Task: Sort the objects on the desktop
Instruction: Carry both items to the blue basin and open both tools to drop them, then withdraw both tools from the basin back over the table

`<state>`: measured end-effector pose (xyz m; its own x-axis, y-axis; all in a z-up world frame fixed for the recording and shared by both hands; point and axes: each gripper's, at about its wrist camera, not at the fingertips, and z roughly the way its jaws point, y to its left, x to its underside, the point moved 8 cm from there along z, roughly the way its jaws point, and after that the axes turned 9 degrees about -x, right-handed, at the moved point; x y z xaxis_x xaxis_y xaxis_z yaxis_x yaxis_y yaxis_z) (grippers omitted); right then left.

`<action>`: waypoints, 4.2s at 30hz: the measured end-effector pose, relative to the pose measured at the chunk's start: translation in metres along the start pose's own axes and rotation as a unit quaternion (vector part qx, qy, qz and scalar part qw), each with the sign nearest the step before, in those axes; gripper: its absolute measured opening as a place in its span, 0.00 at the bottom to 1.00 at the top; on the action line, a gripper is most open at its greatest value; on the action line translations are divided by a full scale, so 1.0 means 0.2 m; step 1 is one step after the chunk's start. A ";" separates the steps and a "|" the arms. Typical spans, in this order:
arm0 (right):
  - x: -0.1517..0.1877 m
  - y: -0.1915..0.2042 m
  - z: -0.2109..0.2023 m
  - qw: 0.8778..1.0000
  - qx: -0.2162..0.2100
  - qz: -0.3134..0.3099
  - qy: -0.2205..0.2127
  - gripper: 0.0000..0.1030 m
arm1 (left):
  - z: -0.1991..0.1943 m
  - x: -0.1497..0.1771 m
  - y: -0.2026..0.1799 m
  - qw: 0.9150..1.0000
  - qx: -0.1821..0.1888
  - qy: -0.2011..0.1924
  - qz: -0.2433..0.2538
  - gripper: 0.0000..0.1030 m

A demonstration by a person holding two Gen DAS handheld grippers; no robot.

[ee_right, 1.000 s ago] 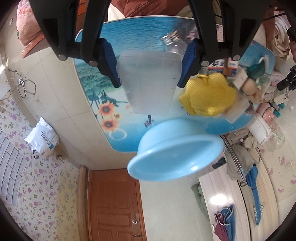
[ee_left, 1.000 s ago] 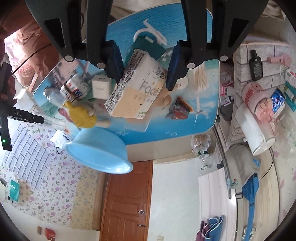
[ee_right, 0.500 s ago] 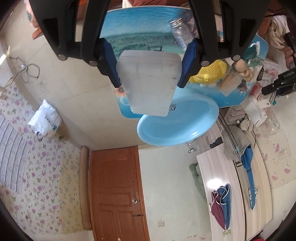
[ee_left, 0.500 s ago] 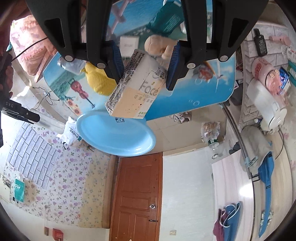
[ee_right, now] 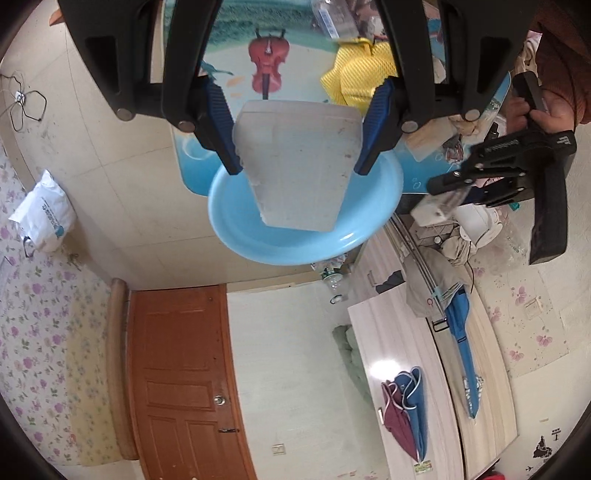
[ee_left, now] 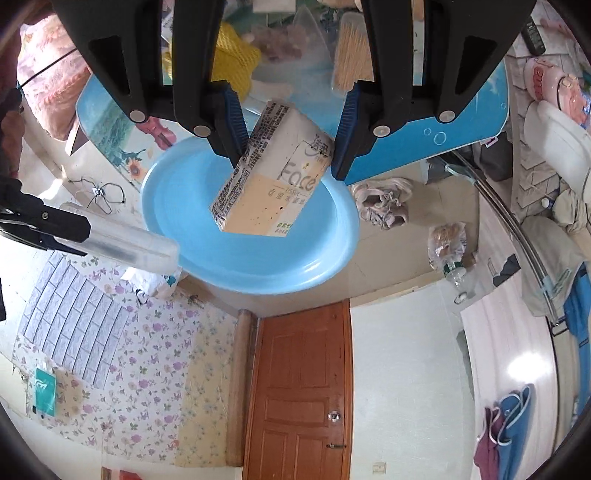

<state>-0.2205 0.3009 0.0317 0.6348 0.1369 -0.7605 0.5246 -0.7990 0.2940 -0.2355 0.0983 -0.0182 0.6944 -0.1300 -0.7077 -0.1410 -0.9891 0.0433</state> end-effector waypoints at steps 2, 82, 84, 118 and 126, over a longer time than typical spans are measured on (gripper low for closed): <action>0.01 0.01 0.07 1.000 0.001 0.002 0.003 0.59 | 0.07 0.00 -0.01 1.000 0.001 0.013 0.018 0.41; 0.72 0.29 0.06 0.999 0.048 0.018 0.010 1.00 | -0.36 0.86 0.29 0.999 -0.018 -0.011 -0.030 1.00; 0.71 0.29 0.05 0.999 0.051 0.017 0.010 1.00 | -0.36 0.86 0.29 0.999 -0.020 -0.011 -0.029 1.00; 0.78 0.08 -0.01 0.993 0.103 0.040 0.032 1.00 | -0.34 1.02 0.40 0.999 -0.035 0.013 -0.032 1.00; 0.79 0.08 0.00 0.994 0.099 0.035 0.035 1.00 | -0.35 1.02 0.38 0.999 -0.034 0.012 -0.028 1.00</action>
<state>-0.1107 0.3102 -0.0841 0.7082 0.1115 -0.6971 0.3599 -0.9065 0.2206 -0.0551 -0.0084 -0.1105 0.7171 -0.0750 -0.6929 -0.0535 -0.9972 0.0525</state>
